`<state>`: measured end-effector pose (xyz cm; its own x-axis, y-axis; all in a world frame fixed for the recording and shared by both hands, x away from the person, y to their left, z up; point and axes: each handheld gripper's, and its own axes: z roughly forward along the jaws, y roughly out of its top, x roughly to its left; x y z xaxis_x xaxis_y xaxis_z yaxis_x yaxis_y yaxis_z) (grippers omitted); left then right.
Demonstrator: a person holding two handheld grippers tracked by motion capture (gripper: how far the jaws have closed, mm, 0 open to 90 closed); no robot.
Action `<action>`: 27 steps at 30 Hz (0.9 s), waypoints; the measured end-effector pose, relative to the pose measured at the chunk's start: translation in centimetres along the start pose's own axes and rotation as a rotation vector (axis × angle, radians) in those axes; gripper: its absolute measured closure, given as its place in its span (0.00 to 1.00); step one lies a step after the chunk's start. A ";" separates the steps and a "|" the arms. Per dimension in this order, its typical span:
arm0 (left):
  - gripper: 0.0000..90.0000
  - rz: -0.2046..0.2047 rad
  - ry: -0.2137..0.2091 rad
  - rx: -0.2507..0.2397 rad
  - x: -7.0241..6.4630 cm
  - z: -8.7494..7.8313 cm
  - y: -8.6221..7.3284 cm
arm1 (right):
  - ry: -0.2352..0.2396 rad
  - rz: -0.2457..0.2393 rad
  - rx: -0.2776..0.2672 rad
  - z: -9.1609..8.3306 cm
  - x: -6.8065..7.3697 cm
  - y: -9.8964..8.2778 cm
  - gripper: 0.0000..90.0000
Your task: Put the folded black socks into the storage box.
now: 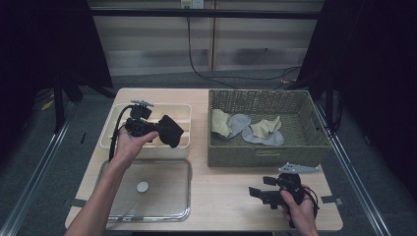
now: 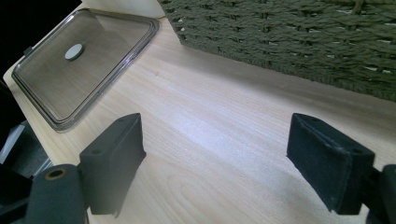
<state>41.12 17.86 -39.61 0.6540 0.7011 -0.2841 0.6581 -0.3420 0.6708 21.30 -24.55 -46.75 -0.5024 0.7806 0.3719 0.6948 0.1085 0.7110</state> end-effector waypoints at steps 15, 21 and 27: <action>0.74 0.027 0.039 0.086 -0.4 3.1 -0.1 | 0.006 -0.001 0.008 0.0 -0.1 -0.1 0.20; 0.74 0.063 0.041 0.130 -1.0 3.9 0.0 | 0.008 0.000 0.014 0.0 -0.1 -0.1 0.19; 0.74 0.051 0.033 0.144 -1.2 4.6 0.0 | 0.007 -0.001 0.015 0.1 -0.1 -0.1 0.19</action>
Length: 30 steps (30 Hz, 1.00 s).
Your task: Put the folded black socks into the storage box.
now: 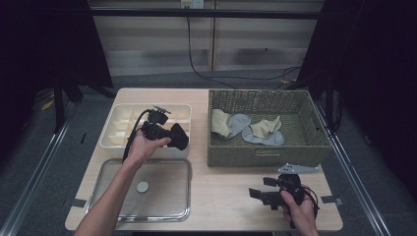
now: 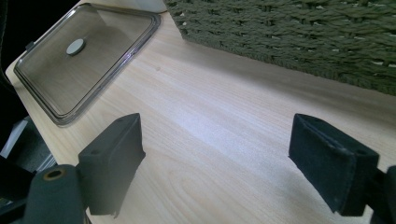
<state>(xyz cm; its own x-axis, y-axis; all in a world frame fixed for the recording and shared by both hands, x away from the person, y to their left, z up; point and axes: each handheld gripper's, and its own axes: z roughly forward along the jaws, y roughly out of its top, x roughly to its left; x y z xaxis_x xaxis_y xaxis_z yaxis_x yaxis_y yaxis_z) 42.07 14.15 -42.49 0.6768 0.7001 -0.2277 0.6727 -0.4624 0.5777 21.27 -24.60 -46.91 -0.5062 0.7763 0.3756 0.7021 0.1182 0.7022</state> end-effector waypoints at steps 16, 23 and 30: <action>0.75 -0.003 -0.040 0.052 0.1 1.6 0.1 | 0.017 -0.006 0.019 0.4 0.0 0.0 0.19; 0.76 0.034 -0.035 0.087 -0.2 2.3 0.0 | 0.015 -0.001 0.026 0.5 -0.1 0.0 0.19; 0.76 0.040 -0.023 0.118 -0.6 2.8 0.0 | 0.015 -0.004 0.025 0.6 -0.1 0.0 0.19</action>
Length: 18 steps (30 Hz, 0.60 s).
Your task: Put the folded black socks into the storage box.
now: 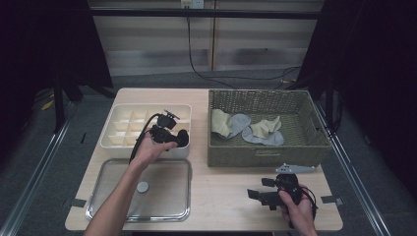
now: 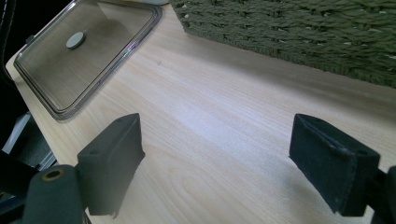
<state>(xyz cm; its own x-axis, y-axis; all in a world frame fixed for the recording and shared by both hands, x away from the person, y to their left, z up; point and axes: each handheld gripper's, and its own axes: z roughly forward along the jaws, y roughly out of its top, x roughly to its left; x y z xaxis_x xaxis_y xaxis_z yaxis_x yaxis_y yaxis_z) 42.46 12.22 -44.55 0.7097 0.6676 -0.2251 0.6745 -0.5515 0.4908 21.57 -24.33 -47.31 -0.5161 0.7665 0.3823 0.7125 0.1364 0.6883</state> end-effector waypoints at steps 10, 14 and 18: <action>0.75 0.005 -0.002 0.000 0.1 0.3 -0.2 | 0.004 0.006 0.002 -0.1 0.1 0.0 0.19; 0.70 -0.021 -0.023 -0.035 0.3 -0.2 -0.4 | -0.001 0.014 -0.003 -0.2 0.0 -0.1 0.18; 0.68 -0.017 -0.056 -0.048 0.8 -0.6 -0.7 | -0.004 0.016 -0.002 -0.2 -0.4 -0.2 0.18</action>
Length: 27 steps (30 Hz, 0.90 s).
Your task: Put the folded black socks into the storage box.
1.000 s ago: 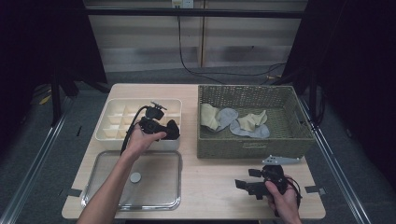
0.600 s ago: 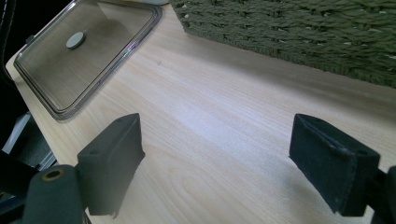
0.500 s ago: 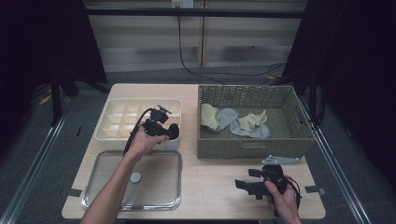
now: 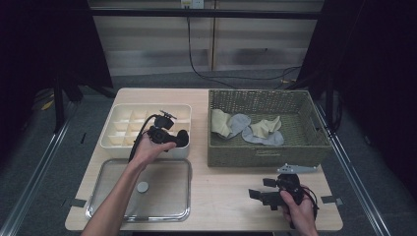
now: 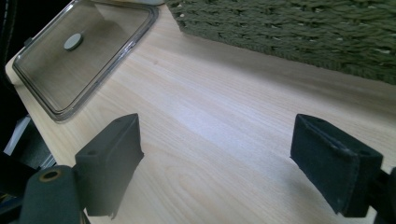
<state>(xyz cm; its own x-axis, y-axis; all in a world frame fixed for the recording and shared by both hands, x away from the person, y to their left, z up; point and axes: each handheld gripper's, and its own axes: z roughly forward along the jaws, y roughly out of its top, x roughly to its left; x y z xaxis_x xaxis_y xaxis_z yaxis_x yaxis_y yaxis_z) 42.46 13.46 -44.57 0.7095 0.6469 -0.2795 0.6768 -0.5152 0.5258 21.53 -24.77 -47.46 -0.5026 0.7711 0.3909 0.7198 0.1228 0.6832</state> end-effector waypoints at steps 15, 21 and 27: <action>0.50 -0.047 -0.011 -0.084 0.3 -2.4 1.2 | 0.004 -0.005 0.014 0.4 0.1 0.1 0.18; 0.73 -0.070 -0.009 -0.078 1.1 -1.7 1.2 | 0.002 -0.009 0.019 0.4 0.1 -0.1 0.18; 0.81 -0.032 0.001 -0.050 1.0 -1.1 0.8 | 0.003 -0.011 0.027 0.5 0.2 -0.2 0.18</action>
<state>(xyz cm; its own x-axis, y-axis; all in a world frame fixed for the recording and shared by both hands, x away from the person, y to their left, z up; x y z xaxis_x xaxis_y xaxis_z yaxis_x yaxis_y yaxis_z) 43.46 14.28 -43.57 0.6878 0.6627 -0.2961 0.6883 -0.4659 0.5561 21.52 -24.29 -47.84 -0.5119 0.7675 0.3858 0.7271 0.1479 0.6704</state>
